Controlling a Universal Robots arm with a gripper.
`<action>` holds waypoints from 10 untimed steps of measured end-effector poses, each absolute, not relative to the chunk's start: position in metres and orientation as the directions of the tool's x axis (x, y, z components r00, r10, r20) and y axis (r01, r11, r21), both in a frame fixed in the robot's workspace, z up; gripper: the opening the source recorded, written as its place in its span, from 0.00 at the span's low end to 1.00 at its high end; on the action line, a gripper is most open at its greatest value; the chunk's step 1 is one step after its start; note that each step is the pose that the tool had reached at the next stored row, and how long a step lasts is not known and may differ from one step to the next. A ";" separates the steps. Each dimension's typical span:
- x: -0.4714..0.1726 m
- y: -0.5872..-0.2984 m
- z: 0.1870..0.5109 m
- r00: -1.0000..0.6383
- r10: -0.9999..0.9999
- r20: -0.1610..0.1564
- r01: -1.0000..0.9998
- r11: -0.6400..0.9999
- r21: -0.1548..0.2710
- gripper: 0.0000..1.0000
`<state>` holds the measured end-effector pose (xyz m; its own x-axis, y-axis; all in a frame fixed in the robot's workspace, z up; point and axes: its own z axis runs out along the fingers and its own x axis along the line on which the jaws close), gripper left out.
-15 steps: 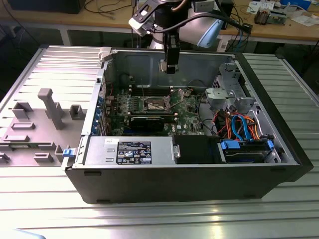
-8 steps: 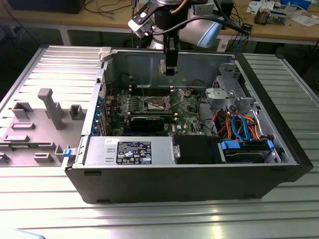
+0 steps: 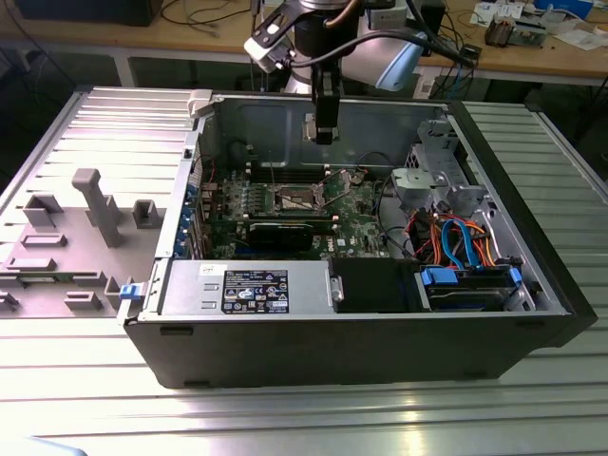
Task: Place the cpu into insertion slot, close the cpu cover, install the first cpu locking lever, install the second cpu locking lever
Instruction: 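Place the cpu into insertion slot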
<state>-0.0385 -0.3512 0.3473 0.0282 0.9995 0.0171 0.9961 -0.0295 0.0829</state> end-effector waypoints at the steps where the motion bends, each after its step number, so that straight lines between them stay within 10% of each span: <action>1: -0.039 -0.351 0.347 0.028 0.999 0.017 0.996 -0.030 0.083 0.54; 10: -0.039 -0.351 0.342 0.028 0.999 0.017 0.996 -0.029 0.083 0.54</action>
